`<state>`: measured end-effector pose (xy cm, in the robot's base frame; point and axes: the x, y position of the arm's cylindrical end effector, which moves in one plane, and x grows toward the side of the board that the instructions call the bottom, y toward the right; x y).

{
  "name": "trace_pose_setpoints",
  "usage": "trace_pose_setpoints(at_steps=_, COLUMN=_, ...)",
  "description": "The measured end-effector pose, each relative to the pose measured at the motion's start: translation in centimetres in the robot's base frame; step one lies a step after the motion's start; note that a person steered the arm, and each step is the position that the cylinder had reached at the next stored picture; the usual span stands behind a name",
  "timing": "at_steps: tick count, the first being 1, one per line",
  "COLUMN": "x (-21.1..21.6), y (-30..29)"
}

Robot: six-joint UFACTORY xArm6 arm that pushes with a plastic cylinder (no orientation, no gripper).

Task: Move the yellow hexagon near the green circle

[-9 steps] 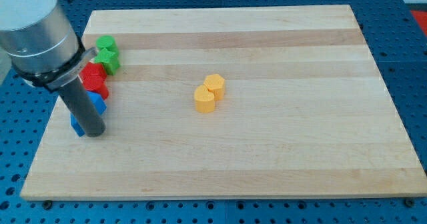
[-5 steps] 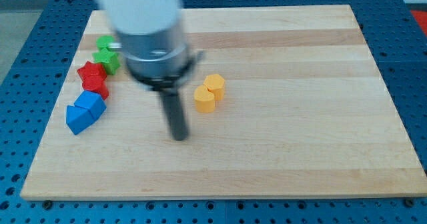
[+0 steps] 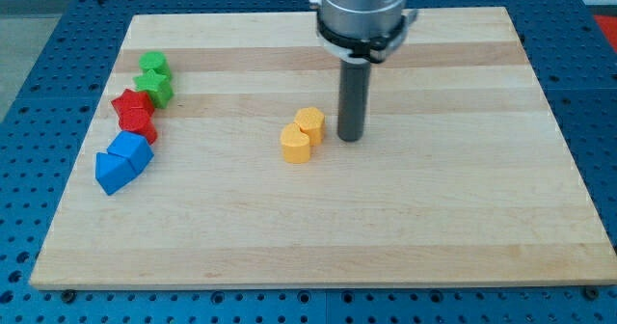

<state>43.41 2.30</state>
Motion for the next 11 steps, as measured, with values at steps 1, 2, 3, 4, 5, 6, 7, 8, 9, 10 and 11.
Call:
trace_pose_setpoints(at_steps=1, x=-0.4, y=-2.3)
trace_pose_setpoints(at_steps=2, x=0.5, y=-2.3)
trace_pose_setpoints(at_steps=3, x=1.6, y=-3.0)
trace_pose_setpoints(at_steps=4, x=1.0, y=-6.9)
trace_pose_setpoints(at_steps=5, x=-2.0, y=-11.2)
trace_pose_setpoints(at_steps=6, x=-5.7, y=-13.2)
trace_pose_setpoints(at_steps=7, x=-5.7, y=-12.9)
trace_pose_setpoints(at_steps=8, x=-4.1, y=-10.6)
trace_pose_setpoints(at_steps=9, x=-1.9, y=-8.1)
trace_pose_setpoints(at_steps=10, x=0.5, y=-6.3)
trace_pose_setpoints(at_steps=11, x=1.4, y=-2.8)
